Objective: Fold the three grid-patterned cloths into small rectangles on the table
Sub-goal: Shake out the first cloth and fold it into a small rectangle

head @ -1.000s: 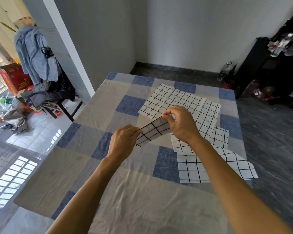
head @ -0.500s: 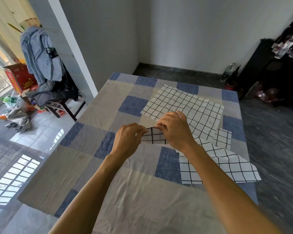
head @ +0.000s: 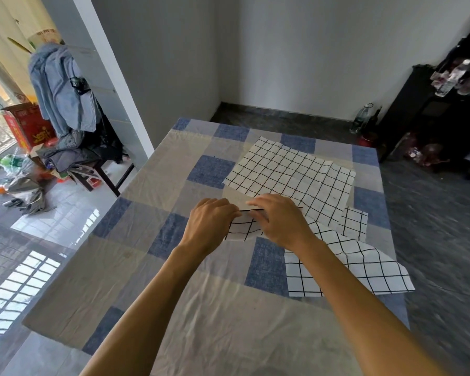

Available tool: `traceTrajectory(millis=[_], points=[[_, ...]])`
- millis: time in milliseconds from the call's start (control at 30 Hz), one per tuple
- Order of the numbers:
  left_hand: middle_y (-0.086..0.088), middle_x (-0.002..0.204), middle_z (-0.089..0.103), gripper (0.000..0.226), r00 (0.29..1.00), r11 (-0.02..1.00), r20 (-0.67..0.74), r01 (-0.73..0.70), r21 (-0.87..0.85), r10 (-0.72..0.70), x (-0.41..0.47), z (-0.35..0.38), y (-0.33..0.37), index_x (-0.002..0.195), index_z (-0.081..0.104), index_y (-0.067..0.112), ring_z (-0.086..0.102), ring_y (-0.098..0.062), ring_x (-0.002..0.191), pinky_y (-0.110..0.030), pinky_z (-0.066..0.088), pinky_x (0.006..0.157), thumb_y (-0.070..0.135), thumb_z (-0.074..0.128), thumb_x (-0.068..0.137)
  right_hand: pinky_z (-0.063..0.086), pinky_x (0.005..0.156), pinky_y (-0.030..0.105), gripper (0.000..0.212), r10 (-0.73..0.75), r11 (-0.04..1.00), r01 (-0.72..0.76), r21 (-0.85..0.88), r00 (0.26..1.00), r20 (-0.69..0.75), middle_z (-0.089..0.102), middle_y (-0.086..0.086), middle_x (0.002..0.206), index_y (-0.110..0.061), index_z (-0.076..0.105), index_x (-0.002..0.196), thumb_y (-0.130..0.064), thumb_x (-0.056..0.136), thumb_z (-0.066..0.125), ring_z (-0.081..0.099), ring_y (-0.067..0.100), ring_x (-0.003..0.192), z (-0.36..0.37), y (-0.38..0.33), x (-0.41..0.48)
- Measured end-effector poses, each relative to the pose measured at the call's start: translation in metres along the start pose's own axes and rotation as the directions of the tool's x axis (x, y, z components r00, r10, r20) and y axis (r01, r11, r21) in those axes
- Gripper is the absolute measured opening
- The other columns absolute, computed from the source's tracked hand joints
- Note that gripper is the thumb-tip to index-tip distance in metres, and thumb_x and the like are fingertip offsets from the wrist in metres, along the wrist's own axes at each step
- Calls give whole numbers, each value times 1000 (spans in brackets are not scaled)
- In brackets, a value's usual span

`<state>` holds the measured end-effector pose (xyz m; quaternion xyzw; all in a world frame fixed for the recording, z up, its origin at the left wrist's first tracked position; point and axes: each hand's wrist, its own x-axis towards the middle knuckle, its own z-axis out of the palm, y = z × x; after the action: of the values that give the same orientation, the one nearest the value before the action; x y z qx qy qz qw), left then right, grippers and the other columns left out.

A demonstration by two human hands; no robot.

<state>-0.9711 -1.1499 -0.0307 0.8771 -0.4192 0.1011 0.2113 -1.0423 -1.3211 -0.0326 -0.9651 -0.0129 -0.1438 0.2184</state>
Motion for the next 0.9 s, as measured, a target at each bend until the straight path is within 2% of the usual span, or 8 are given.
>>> traceTrajectory(millis=[133, 300, 367, 467, 533, 600, 767, 900], points=[[-1, 86, 71, 10, 999, 999, -21, -45, 15, 46, 3, -4, 7, 93, 71, 17, 65, -21, 76, -37, 50, 79, 21, 70, 83, 49, 72, 40, 24, 15, 997, -12, 79, 999, -36, 69, -3, 83, -16, 71, 93, -33, 95, 54, 59, 16, 74, 6, -4, 1], [-2, 89, 72, 9, 962, 935, -177, 142, -325, -208, -6, -6, -3, 89, 72, 11, 67, -17, 77, -40, 55, 74, 11, 63, 88, 51, 73, 37, 22, 100, 988, -95, 122, 994, -37, 70, -3, 84, -16, 72, 96, -34, 92, 59, 62, 18, 78, 2, 10, -4], [-4, 89, 71, 9, 961, 948, -205, 119, -294, -184, -8, -11, -7, 90, 69, 10, 66, -18, 78, -42, 54, 78, 14, 61, 89, 51, 71, 34, 24, 146, 982, -141, 127, 989, -33, 70, -4, 84, -18, 72, 96, -37, 92, 59, 62, 16, 77, 1, 18, -10], [-1, 101, 68, 20, 979, 956, -128, 117, -270, -156, -7, -17, -7, 101, 64, 16, 63, -20, 90, -44, 51, 84, 30, 52, 93, 49, 66, 25, 22, 188, 966, -179, 186, 982, -33, 69, -7, 84, -21, 73, 97, -38, 91, 60, 61, 11, 75, -1, 19, -14], [3, 115, 64, 31, 980, 938, -25, 180, -295, -196, -4, -14, -3, 118, 58, 21, 57, -18, 104, -38, 46, 91, 40, 51, 93, 43, 65, 19, 28, 160, 971, -152, 186, 987, -32, 68, -8, 82, -20, 73, 97, -42, 90, 58, 58, 9, 73, -1, 15, -12], [5, 116, 63, 39, 984, 948, 26, 177, -264, -176, -3, -9, 3, 125, 56, 23, 53, -14, 107, -34, 41, 93, 42, 54, 91, 39, 63, 19, 29, 127, 977, -123, 177, 992, -15, 66, -9, 78, -21, 73, 95, -44, 90, 56, 54, 8, 71, 1, 10, -10], [-2, 93, 73, 16, 990, 959, -79, 91, -267, -116, -3, 0, 14, 94, 72, 12, 67, -22, 85, -34, 46, 85, 20, 59, 89, 48, 69, 28, 27, 94, 977, -91, 194, 996, -4, 69, -6, 82, -20, 73, 93, -42, 91, 57, 58, 12, 78, 2, 11, -11], [-1, 86, 72, 14, 970, 946, -181, 98, -308, -160, -4, -2, 16, 90, 72, 13, 66, -19, 76, -32, 48, 79, 17, 58, 87, 43, 64, 20, 30, 89, 979, -79, 186, 995, -45, 70, -5, 79, -19, 73, 91, -44, 90, 57, 55, 7, 70, 0, 15, -18]])
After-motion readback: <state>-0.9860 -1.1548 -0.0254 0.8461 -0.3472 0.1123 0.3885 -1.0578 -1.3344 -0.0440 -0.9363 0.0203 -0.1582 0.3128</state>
